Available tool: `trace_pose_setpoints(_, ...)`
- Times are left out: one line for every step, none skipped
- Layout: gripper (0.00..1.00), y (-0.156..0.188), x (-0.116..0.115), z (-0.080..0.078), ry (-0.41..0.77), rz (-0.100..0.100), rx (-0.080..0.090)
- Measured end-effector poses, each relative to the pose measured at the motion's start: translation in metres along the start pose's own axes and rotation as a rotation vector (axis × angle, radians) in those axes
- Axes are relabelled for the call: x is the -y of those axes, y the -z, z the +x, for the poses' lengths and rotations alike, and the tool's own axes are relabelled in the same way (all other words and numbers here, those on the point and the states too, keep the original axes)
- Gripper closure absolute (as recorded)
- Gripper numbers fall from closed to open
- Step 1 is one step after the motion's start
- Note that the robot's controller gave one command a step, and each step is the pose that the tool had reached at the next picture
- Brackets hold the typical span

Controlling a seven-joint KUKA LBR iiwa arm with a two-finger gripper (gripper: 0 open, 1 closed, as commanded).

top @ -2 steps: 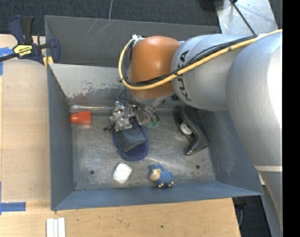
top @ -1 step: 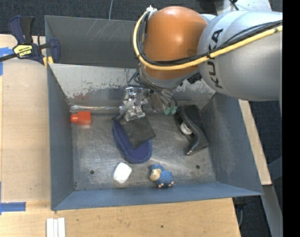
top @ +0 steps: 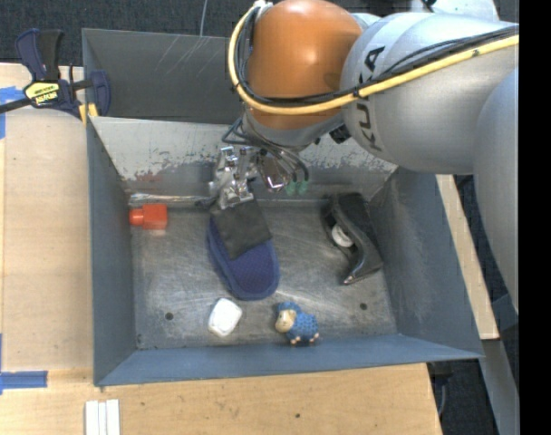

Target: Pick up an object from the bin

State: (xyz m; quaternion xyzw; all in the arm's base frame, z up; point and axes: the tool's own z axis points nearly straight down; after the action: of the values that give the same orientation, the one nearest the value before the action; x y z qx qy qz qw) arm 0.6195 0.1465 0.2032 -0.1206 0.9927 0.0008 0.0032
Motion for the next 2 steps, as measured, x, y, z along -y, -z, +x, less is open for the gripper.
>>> trace_pose_setpoints(1.0,-0.004,-0.014,0.006,0.67,-0.001,-0.004)
trace_pose_setpoints(1.0,0.022,-0.026,0.022,0.659,-0.001,-0.002)
